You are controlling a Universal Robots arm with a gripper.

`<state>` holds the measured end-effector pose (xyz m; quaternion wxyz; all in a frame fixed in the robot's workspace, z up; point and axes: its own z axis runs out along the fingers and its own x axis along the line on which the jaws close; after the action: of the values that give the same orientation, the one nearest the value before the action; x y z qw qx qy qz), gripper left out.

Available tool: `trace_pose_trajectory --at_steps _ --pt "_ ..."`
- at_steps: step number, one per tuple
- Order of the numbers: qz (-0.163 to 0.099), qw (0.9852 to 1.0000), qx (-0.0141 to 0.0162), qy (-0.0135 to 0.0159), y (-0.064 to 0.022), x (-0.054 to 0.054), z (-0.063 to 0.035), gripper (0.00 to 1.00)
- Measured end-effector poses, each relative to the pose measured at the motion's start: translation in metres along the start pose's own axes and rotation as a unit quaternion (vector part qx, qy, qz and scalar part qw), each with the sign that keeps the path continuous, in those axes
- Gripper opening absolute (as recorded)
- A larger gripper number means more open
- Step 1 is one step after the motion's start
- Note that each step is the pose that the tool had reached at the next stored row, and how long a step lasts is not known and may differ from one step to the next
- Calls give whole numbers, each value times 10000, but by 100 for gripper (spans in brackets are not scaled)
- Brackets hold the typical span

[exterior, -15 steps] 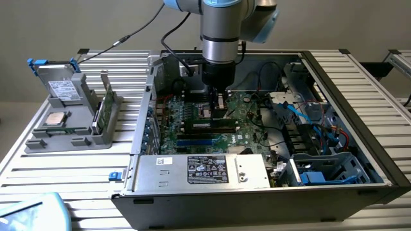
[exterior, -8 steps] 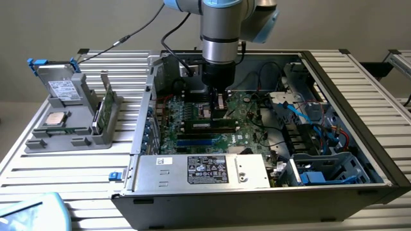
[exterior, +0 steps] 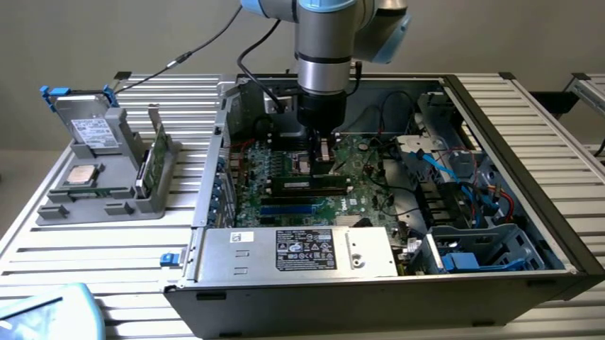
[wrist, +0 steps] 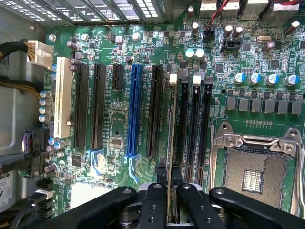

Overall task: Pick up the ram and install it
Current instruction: 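Insert the ram into the slot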

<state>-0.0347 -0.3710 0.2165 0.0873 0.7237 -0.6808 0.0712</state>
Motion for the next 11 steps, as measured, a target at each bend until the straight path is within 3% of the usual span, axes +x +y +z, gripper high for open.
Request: trace_pose_trajectory --at_steps 11 --pt "0 10000 0 1 3 -5 18 14"
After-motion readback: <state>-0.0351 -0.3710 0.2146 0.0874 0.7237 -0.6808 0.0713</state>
